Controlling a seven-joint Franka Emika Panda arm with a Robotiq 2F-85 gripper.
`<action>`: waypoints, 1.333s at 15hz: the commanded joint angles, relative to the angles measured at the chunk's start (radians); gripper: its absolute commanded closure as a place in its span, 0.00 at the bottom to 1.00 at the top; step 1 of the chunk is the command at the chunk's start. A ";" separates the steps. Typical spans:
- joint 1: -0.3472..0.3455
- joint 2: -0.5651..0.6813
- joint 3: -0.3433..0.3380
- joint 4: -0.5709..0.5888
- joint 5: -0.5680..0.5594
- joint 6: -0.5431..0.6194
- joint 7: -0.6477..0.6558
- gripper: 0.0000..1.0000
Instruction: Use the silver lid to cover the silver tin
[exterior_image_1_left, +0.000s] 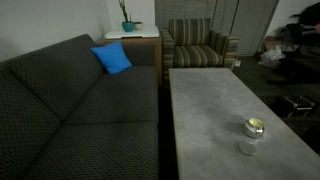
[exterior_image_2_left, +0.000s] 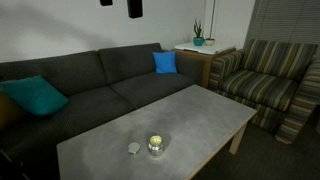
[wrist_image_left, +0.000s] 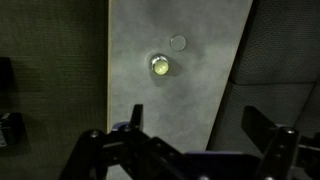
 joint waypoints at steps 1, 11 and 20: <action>-0.038 0.004 0.037 0.001 0.015 -0.003 -0.010 0.00; -0.044 0.025 0.048 0.030 -0.002 -0.038 0.000 0.00; -0.039 0.253 0.098 0.319 -0.013 -0.303 -0.054 0.00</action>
